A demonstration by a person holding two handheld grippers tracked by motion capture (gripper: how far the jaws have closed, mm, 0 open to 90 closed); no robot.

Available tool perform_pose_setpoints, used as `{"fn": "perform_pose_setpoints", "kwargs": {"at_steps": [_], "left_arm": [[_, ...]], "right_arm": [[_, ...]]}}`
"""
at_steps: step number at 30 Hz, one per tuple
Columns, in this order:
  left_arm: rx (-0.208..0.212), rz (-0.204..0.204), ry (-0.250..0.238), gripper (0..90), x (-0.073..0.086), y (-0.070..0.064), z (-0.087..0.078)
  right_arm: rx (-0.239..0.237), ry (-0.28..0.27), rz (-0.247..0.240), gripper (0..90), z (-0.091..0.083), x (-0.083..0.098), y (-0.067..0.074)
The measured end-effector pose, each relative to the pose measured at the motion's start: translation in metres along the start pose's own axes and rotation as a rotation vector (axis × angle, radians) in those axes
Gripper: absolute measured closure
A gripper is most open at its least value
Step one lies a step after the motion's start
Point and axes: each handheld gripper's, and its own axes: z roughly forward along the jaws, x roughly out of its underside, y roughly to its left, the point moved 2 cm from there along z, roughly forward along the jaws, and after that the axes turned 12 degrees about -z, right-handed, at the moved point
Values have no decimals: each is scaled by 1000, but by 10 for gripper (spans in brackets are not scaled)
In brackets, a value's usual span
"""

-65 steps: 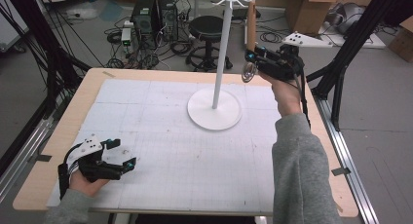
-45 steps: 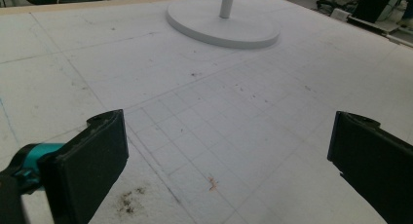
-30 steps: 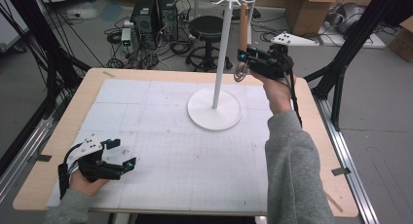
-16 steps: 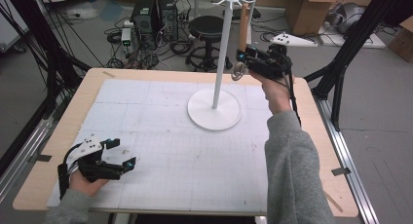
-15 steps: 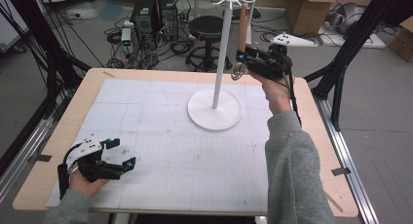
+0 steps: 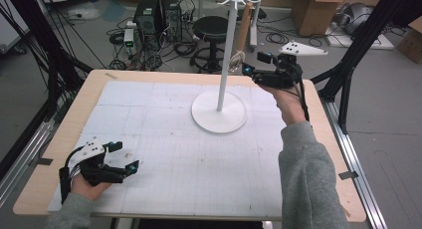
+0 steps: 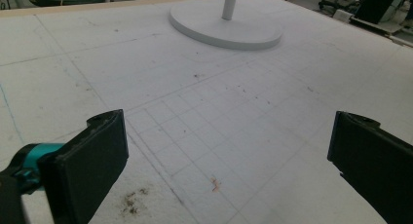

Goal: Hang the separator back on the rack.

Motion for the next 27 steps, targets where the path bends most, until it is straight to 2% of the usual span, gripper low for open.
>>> {"fn": "perform_pose_setpoints", "kwargs": {"at_steps": [2, 6, 11, 13, 19, 27], "left_arm": [[1, -4, -3, 17, -1, 1, 0], [-3, -5, -11, 18, -1, 1, -1], [-3, -14, -19, 18, -2, 2, -1], [-6, -17, -27, 17, -2, 2, -1], [-7, -25, -37, 18, -3, 3, -2], [-17, -24, -43, 17, -4, 5, -1]], "right_arm": [[-25, 12, 16, 207, -1, 5, 2], [-54, -2, 24, 154, -5, 15, 8], [-90, -18, 20, 151, -9, 25, 14], [-118, -16, 26, 139, -10, 29, 16], [-141, -2, 1, 128, -14, 43, 23], [-140, 19, -26, 125, -22, 60, 32]]}}
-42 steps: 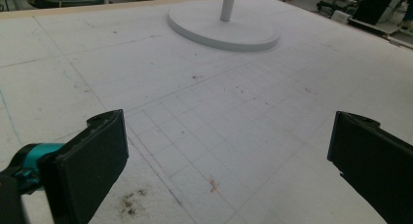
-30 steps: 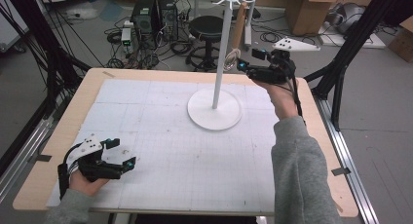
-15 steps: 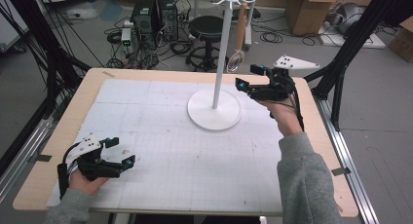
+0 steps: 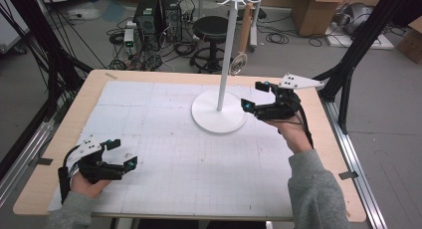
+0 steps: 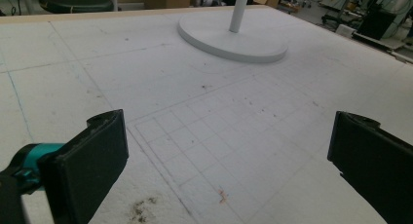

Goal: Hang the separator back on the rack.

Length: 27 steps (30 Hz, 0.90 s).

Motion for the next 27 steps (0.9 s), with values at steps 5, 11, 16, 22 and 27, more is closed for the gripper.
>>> {"fn": "perform_pose_setpoints", "kwargs": {"at_steps": [5, 11, 16, 22, 27], "left_arm": [[1, 9, -4, 18, 0, 0, -2], [3, 11, -6, 18, 0, 0, 1], [0, 7, -13, 18, -1, 1, 2], [0, 8, -12, 18, -1, 2, 2], [-3, 11, -7, 17, 0, 1, 2]], "right_arm": [[4, 10, 4, 125, -3, 15, 5], [29, 21, -10, 125, -6, 30, 12], [50, 16, -35, 125, -10, 42, 16], [63, 8, -27, 125, -17, 53, 18], [48, 1, -25, 126, -22, 64, 22]]}}
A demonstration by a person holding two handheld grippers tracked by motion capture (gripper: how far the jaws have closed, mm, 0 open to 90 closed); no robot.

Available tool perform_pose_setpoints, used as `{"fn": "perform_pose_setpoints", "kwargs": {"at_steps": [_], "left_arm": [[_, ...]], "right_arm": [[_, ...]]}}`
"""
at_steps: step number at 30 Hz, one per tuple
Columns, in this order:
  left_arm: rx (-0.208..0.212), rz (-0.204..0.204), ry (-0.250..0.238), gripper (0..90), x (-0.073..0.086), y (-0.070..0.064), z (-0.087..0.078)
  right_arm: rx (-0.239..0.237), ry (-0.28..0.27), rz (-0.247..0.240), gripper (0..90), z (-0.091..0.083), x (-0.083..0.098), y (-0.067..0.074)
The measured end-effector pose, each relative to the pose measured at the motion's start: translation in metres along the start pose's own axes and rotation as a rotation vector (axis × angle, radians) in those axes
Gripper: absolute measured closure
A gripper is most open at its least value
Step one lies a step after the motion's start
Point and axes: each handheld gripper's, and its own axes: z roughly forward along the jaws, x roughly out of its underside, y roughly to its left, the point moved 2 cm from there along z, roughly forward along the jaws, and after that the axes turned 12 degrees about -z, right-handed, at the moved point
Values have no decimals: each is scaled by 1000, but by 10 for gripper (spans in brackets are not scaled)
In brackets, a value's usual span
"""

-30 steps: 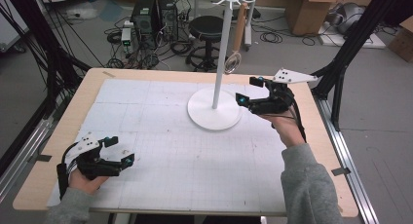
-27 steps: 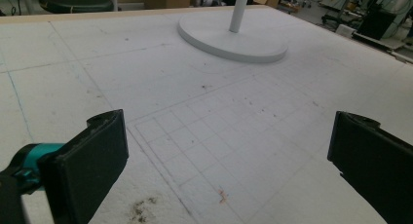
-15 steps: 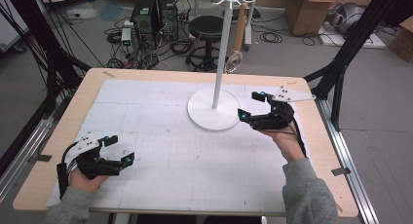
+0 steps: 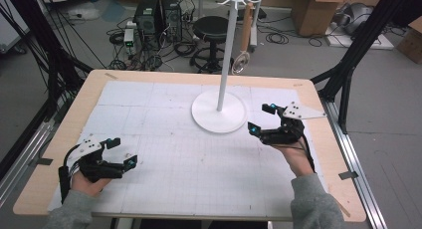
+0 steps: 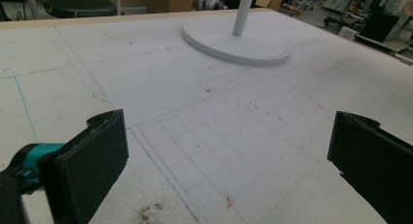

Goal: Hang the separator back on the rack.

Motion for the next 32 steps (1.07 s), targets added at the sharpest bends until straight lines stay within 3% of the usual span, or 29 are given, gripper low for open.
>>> {"fn": "perform_pose_setpoints", "kwargs": {"at_steps": [9, 14, 20, 24, 32], "left_arm": [[1, 10, 5, 18, 0, -2, -1], [3, 8, 5, 17, 0, -2, -1], [0, 9, 11, 18, 1, -2, 0], [6, 12, 9, 18, 1, -3, -1], [4, 3, 18, 17, 2, -2, 4]], "right_arm": [[5, 28, 17, 125, -4, 22, 4], [36, 12, 10, 125, -13, 32, 3], [47, 23, 48, 125, -21, 47, -1], [82, 30, 29, 127, -31, 54, -1], [96, 43, 69, 127, -40, 67, -6]]}}
